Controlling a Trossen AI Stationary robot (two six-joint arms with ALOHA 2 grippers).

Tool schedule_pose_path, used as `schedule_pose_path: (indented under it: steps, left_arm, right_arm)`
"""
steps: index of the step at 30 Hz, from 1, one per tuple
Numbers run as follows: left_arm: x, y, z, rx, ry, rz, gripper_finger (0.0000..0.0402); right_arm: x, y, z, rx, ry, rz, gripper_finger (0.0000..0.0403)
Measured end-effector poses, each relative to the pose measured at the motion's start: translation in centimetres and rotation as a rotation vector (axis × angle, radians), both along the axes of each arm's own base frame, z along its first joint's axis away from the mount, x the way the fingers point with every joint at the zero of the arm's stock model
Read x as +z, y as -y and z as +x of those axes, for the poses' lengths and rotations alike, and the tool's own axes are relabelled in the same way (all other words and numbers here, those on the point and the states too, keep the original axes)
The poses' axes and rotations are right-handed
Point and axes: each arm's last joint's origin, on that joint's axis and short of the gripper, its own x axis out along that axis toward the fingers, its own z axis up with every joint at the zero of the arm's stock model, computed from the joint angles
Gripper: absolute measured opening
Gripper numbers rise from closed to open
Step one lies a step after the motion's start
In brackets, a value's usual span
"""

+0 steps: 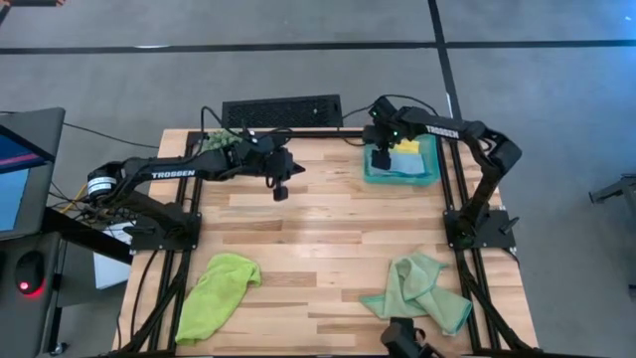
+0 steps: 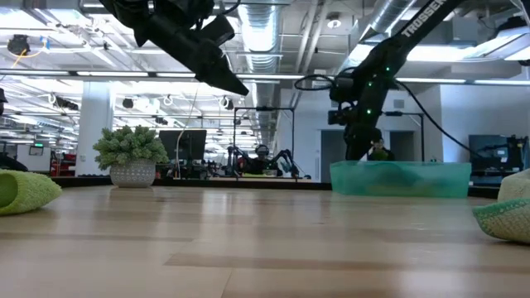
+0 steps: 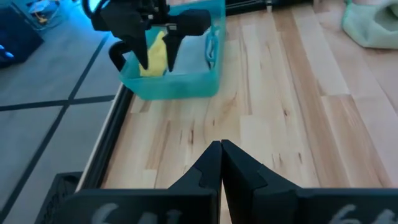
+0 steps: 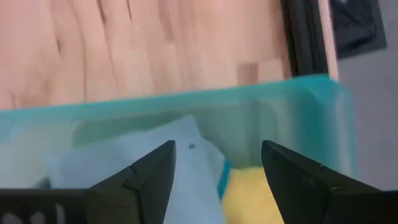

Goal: Fold microfiber towels
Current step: Put the blue microfiber cloth on top of the yellow microfiber cloth in the blue bin and align with other

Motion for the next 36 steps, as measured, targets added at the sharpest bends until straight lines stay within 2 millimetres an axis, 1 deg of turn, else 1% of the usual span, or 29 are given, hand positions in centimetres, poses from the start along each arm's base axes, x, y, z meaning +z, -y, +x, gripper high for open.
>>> schedule_pose_path:
  steps: [4,8,11,14,16,20,21,22,26,31,34,36]
  left_arm:
    - [0.0,-0.1,0.0,0.011,0.005,0.0,0.0]
    - [0.0,-0.1,0.0,0.014,0.005,0.001,0.0]
    - [0.0,-0.1,0.0,0.019,0.005,-0.01,0.0]
    - [-0.1,-0.1,-0.1,0.021,-0.008,-0.015,0.0]
    - [-0.1,-0.1,-0.1,0.029,-0.009,-0.011,0.0]
    - [-0.1,-0.1,-0.1,0.03,-0.009,-0.008,0.0]
    - [-0.1,-0.1,-0.1,0.028,-0.01,-0.006,0.0]
    - [-0.1,-0.1,-0.1,0.027,-0.011,-0.003,0.0]
    - [-0.1,-0.1,-0.1,0.027,-0.012,0.001,0.0]
    - [-0.1,-0.1,-0.1,0.027,-0.012,0.002,0.0]
    - [-0.1,-0.1,-0.1,0.027,-0.012,0.002,0.0]
    - [-0.1,-0.1,-0.1,0.028,-0.011,0.0,0.0]
  right_arm:
    - [-0.9,0.4,0.1,0.025,0.055,0.073,0.026]
    - [-2.9,0.9,0.6,0.008,0.027,0.085,0.0259]
    - [-3.6,1.0,0.7,-0.003,0.019,0.098,0.0244]
    - [-3.7,0.9,0.7,-0.002,0.007,0.107,0.0195]
    - [-3.7,0.9,0.7,-0.001,0.004,0.111,0.0147]
    - [-3.6,0.7,0.5,0.019,-0.017,0.122,0.0033]
    - [-3.5,0.6,0.4,0.02,-0.018,0.122,0.0019]
    - [-3.2,0.6,0.4,0.019,-0.012,0.117,0.0016]
    - [-1.5,0.3,0.1,0.014,0.021,0.084,0.0025]
    - [0.7,0.6,-0.5,-0.036,0.077,0.014,0.0009]
    - [0.9,0.9,-0.7,-0.093,0.069,-0.01,0.0017]
    - [1.0,0.9,-0.7,-0.101,0.076,-0.009,0.0024]
